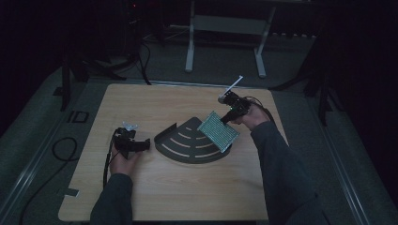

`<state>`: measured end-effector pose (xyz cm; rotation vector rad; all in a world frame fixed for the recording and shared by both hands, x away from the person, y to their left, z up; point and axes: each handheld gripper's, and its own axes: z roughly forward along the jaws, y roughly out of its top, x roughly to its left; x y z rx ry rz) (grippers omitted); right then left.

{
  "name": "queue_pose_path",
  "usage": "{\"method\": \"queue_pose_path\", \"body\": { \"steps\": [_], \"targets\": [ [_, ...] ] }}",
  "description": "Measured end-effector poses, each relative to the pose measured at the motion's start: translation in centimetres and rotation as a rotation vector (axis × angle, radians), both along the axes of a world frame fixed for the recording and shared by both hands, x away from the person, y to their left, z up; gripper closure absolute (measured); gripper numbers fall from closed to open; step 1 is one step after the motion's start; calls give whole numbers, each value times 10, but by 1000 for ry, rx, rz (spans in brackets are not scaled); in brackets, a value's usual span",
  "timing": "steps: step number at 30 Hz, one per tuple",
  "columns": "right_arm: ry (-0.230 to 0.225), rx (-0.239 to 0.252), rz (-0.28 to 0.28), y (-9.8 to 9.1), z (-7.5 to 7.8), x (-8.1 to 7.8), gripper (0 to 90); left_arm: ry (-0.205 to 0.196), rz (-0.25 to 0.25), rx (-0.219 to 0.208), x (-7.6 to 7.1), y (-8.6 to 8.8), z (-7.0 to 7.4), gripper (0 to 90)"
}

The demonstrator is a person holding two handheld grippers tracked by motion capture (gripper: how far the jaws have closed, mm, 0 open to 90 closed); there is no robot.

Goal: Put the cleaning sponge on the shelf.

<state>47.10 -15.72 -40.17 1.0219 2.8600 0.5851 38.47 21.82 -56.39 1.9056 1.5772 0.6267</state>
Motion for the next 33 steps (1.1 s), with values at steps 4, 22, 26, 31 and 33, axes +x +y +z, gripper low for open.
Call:
{"method": "queue_pose_path", "body": {
  "steps": [4,22,26,31,33],
  "targets": [
    [-1,3,-4,5,-2,1,897,0,0,0,0,0,0,49],
    [-19,-47,-8,24,-25,2,897,1,-1,1,0,0,0,49],
    [-29,-56,-8,27,-28,1,896,2,-2,2,0,0,0,50],
    [-31,-68,-12,30,-33,1,896,2,-2,2,0,0,0,50],
    [-30,-71,-13,30,-34,1,896,2,-2,2,0,0,0,50]
  ]
}}
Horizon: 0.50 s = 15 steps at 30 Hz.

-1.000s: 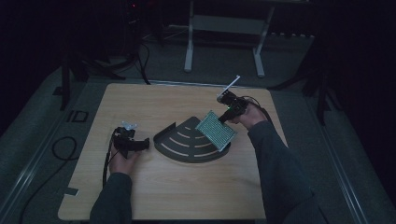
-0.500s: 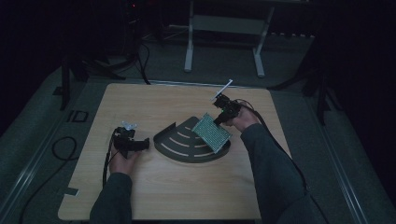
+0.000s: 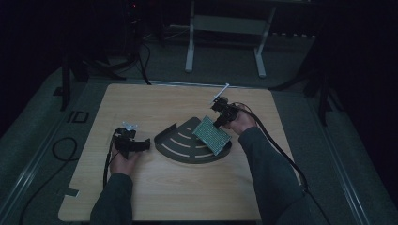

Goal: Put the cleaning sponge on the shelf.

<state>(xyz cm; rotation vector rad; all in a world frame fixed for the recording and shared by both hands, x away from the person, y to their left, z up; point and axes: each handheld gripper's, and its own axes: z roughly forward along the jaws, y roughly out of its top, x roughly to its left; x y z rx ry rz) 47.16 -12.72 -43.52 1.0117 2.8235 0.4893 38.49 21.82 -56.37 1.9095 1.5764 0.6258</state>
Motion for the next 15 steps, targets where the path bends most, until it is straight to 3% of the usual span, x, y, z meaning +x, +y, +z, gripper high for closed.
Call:
{"method": "queue_pose_path", "body": {
  "steps": [15],
  "targets": [
    [21,-24,-26,-2,-16,-2,895,0,1,-1,0,0,0,50]
  ]
}}
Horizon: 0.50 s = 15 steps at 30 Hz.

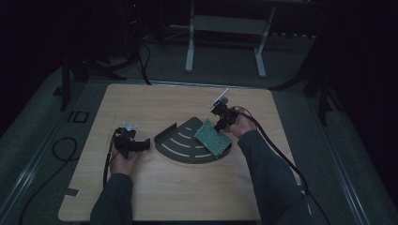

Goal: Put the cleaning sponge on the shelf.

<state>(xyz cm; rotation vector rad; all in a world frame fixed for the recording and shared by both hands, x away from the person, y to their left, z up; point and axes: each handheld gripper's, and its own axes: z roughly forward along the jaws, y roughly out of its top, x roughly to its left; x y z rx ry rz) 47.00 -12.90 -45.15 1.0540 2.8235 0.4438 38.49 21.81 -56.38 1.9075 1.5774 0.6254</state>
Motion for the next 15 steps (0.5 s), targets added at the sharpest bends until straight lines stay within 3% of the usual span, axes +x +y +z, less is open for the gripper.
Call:
{"method": "queue_pose_path", "body": {
  "steps": [15],
  "targets": [
    [-21,-36,-2,5,-9,-1,893,0,0,0,0,0,0,50]
  ]
}}
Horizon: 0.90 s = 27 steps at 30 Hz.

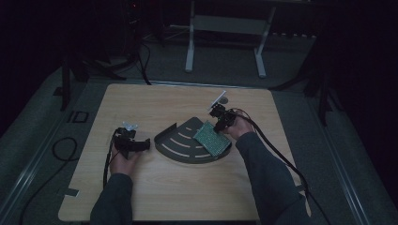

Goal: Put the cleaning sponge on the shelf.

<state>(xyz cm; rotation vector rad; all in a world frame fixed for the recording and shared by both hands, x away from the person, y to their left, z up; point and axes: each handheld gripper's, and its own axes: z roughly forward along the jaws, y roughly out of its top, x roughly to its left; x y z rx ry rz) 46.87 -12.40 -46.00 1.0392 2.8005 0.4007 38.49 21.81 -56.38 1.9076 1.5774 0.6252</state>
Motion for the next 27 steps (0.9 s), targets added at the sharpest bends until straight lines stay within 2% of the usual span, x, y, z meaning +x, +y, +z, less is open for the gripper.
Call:
{"method": "queue_pose_path", "body": {
  "steps": [18,27],
  "targets": [
    [-8,-54,-1,5,-11,-1,892,0,0,0,0,0,0,49],
    [-8,-56,4,5,-12,0,897,0,0,0,0,0,0,50]
  ]
}}
